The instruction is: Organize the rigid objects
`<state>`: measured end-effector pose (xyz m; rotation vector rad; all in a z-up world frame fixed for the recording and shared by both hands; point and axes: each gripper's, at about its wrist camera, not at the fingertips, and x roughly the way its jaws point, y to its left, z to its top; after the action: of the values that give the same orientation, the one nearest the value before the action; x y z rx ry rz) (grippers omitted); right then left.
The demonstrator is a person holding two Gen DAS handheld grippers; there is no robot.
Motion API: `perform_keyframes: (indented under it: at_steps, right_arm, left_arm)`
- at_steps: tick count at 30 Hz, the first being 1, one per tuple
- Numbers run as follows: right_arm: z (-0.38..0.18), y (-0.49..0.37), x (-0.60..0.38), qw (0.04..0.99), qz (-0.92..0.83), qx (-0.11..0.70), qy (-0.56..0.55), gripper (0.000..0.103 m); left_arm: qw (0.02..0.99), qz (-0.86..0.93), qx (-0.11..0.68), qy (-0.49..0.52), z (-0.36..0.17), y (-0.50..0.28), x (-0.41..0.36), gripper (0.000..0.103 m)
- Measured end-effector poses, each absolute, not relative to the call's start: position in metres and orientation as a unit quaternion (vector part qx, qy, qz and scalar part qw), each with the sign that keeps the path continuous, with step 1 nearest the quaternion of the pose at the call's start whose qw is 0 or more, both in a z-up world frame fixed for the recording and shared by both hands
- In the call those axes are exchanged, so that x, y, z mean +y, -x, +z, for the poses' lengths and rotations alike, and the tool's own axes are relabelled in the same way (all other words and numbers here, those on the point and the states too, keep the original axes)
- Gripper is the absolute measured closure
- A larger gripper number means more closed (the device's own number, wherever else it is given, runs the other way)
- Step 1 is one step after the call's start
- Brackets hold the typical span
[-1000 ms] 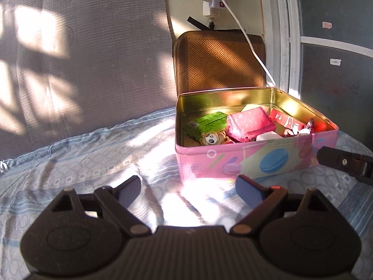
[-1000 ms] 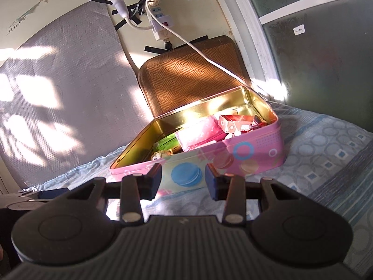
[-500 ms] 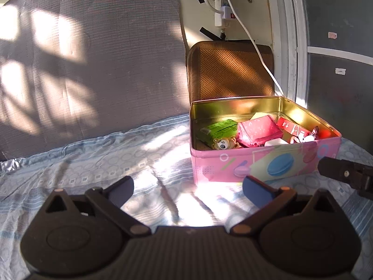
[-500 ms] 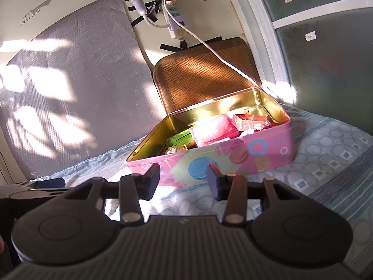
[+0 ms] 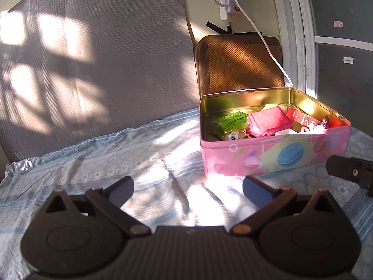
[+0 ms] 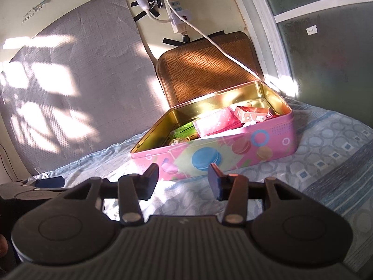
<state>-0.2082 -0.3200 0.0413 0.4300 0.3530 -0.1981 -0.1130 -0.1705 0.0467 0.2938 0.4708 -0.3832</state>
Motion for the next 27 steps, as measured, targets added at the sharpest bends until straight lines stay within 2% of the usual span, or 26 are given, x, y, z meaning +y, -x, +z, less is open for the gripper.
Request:
perform_keyframes:
  at_steps: [27]
  right_arm:
    - [0.0344,0.2102,-0.3278,0.951,-0.1,0.183,-0.228,0.048]
  left_arm:
    - [0.942,-0.177,0.234,-0.165,0.0397,0.1122,-0.1712,0.0]
